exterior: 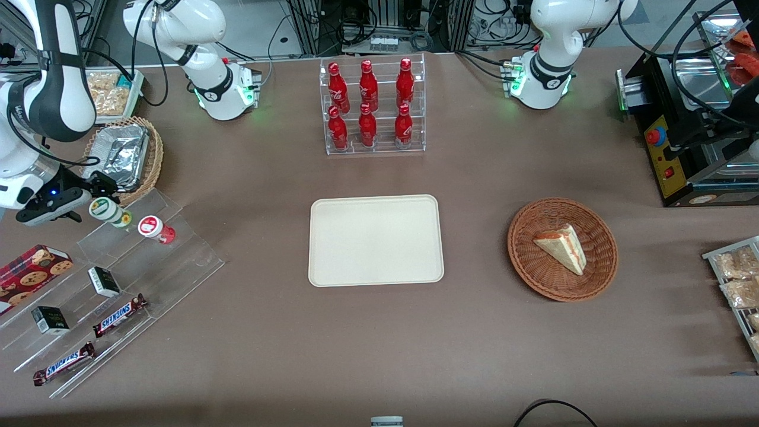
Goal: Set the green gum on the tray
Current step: 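Close the right gripper around the green-and-white gum bottle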
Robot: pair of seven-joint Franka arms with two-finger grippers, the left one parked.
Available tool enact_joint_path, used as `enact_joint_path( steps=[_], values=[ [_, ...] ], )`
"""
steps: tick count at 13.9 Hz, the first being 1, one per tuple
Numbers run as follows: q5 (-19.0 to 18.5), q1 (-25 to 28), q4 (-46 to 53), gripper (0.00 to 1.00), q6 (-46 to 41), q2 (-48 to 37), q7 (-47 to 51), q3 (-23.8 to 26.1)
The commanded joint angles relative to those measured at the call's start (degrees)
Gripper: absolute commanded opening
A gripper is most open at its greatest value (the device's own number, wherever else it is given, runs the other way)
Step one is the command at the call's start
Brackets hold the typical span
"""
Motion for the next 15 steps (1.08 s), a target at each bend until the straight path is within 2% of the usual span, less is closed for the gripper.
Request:
enact_joint_path(
  steps=[1, 13, 14, 15],
  values=[
    [-0.7, 0.1, -1.2, 1.00, 1.5, -0.4, -0.7, -0.4],
    [-0.7, 0.0, -1.2, 0.99, 2.3, 1.6, -1.1, -1.6],
    [-0.7, 0.1, -1.2, 0.95, 2.2, 1.6, -1.1, -1.6],
    [-0.7, 0.1, -1.2, 0.85, 2.2, 1.7, -1.1, -1.6]
  ],
)
